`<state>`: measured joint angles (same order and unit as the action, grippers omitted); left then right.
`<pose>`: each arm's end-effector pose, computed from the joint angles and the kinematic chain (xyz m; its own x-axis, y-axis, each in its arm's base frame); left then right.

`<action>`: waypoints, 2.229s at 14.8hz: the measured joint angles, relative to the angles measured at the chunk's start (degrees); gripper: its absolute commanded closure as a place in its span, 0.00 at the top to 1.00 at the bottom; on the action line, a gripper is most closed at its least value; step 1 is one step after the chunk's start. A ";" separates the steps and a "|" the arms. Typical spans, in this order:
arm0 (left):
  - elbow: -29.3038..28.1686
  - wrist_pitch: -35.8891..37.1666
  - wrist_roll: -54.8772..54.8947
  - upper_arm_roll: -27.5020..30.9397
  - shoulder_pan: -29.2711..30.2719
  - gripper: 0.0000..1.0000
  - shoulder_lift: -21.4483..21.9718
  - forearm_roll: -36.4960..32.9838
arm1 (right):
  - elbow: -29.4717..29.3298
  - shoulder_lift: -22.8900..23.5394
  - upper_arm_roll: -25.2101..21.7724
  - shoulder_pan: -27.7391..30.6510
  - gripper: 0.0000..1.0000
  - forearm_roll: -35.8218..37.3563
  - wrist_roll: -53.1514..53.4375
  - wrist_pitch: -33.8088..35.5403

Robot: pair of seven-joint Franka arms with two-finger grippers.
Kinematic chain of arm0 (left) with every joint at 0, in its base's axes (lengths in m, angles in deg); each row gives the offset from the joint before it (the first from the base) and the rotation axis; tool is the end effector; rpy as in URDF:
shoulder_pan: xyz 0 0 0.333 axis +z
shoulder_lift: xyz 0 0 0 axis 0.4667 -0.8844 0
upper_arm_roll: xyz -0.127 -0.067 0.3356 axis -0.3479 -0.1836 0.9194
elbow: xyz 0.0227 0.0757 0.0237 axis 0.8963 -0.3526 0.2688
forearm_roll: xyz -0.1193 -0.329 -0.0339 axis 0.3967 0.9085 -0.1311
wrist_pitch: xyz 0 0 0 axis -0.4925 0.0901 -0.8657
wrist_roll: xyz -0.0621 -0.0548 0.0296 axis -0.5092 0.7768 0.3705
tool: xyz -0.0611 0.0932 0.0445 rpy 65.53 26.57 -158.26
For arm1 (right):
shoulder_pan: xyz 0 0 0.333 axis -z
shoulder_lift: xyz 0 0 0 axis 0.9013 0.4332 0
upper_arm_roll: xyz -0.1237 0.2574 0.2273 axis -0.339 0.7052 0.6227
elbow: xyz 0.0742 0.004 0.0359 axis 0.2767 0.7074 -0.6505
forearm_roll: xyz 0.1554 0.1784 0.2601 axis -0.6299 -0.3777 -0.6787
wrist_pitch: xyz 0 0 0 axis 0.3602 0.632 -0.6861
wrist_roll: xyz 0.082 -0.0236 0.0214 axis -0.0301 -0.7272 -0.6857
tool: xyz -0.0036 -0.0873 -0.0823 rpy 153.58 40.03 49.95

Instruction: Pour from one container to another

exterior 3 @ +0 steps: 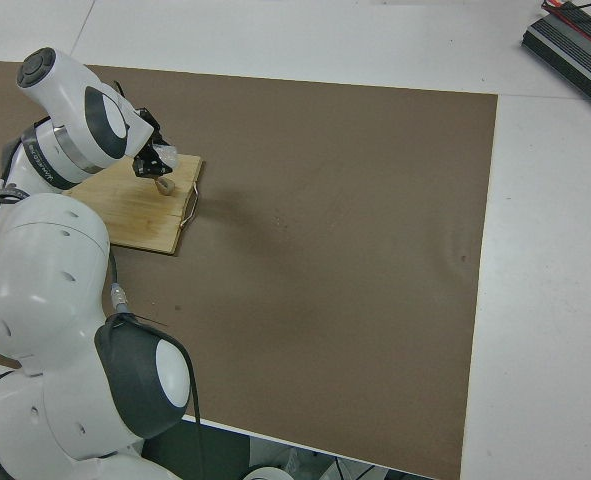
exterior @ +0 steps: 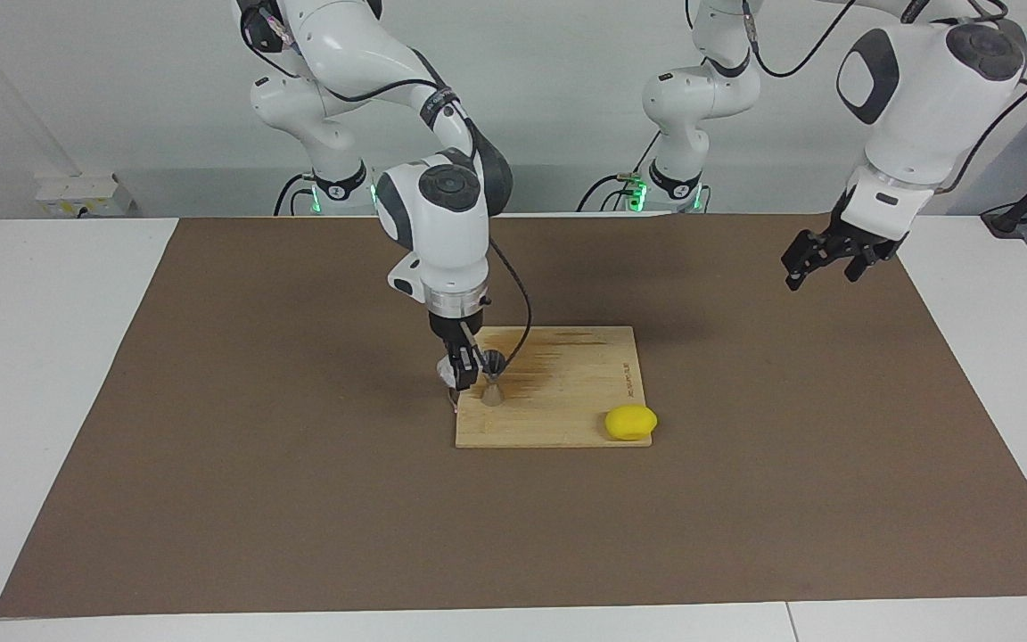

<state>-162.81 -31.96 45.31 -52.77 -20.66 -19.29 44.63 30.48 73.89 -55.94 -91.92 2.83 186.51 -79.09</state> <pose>0.4937 -0.0240 0.6412 0.9992 0.0382 0.0141 0.0385 -0.9991 -0.0184 0.5879 0.2991 0.4616 0.2884 -0.9496 0.1228 -0.9455 -0.3027 -0.1204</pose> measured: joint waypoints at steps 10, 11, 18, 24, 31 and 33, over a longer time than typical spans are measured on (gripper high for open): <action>2.78 5.83 2.77 5.11 -4.03 1.00 1.45 2.60 | -0.04 0.00 0.01 -0.82 0.04 5.06 0.00 0.39; 3.21 6.16 2.77 5.12 -4.00 1.00 1.45 2.95 | -0.04 0.00 0.01 -0.94 0.04 5.46 0.00 0.40; 0.79 7.83 2.58 2.40 -4.02 1.00 3.31 3.57 | -0.09 0.00 0.01 -1.56 0.04 7.72 0.00 0.48; -0.24 7.75 2.59 2.37 -4.04 1.00 4.20 3.58 | -0.36 -0.01 0.01 -1.56 0.04 7.79 0.00 1.14; -0.25 7.55 2.67 2.07 -4.15 1.00 4.24 3.57 | -0.94 -0.24 0.18 -1.54 0.04 4.86 0.00 1.32; -0.22 7.76 2.66 1.94 -4.37 1.00 4.28 3.57 | -1.06 -0.25 0.18 -1.35 0.04 3.80 0.00 1.37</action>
<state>-163.03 -24.20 47.97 -50.83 -25.03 -15.01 48.21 29.42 73.64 -55.76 -93.27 6.63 186.51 -77.72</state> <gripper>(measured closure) 0.000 0.493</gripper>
